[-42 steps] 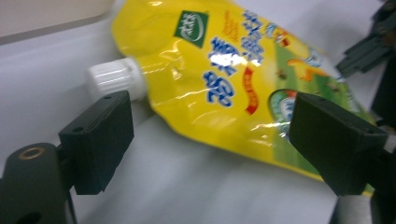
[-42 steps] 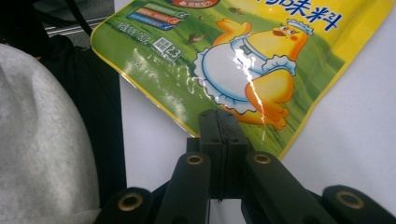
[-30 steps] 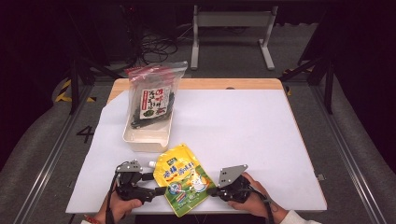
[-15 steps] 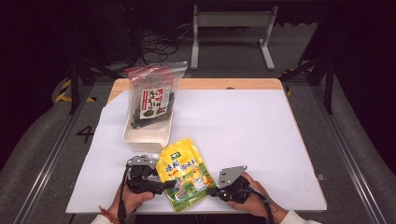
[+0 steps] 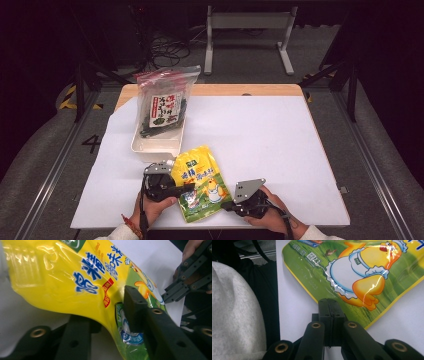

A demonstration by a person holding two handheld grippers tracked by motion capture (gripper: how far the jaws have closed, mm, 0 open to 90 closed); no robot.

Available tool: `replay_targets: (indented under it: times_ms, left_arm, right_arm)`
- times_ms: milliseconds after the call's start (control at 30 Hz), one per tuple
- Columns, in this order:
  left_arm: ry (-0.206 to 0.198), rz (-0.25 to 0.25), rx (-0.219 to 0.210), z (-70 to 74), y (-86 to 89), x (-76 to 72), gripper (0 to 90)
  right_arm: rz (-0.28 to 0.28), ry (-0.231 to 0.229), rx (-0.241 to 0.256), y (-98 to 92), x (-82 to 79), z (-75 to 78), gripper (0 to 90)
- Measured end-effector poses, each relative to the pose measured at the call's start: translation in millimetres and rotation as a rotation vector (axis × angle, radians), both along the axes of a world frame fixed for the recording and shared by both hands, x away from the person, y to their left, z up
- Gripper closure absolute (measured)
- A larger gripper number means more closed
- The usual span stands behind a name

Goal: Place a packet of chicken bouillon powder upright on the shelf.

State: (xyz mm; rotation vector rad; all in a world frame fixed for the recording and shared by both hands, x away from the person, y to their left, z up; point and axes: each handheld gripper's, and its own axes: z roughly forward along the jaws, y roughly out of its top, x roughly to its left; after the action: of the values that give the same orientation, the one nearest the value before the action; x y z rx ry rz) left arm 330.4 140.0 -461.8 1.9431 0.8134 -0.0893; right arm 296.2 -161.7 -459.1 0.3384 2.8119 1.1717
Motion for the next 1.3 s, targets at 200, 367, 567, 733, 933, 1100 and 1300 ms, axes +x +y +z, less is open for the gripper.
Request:
replay_targets:
  times_ms: [200, 367, 567, 733, 933, 1100, 1300]
  left_arm:
    - [-0.104, -0.036, -0.025, 15.0, 0.3, -13.1, 83.5]
    - [-0.182, -0.097, -0.060, 29.8, -0.1, -19.2, 84.8]
    - [-0.278, -0.153, -0.054, 46.6, -0.5, -26.4, 85.6]
    - [-0.330, -0.160, -0.051, 59.9, 3.2, -28.9, 86.3]
    - [-0.413, -0.172, -0.044, 78.3, 11.4, -28.8, 86.6]
    - [-0.491, -0.120, -0.068, 100.9, 29.9, -22.5, 86.6]
    - [-0.574, -0.071, -0.093, 127.2, 55.3, -9.3, 86.5]
  right_arm:
    - [-0.002, 0.015, 0.022, -3.2, -1.4, -0.6, 84.3]
    - [-0.009, 0.016, 0.045, -12.7, -3.8, 3.7, 75.9]
    - [-0.084, 0.002, 0.110, -28.9, 3.3, 15.0, 62.8]
    - [-0.132, -0.007, 0.140, -39.9, 7.6, 19.7, 58.0]
    - [-0.180, -0.017, 0.159, -47.1, 11.3, 23.2, 55.8]
    - [-0.202, -0.022, 0.157, -49.3, 12.9, 23.3, 53.9]
    - [-0.219, -0.019, 0.157, -50.5, 15.3, 21.0, 51.8]
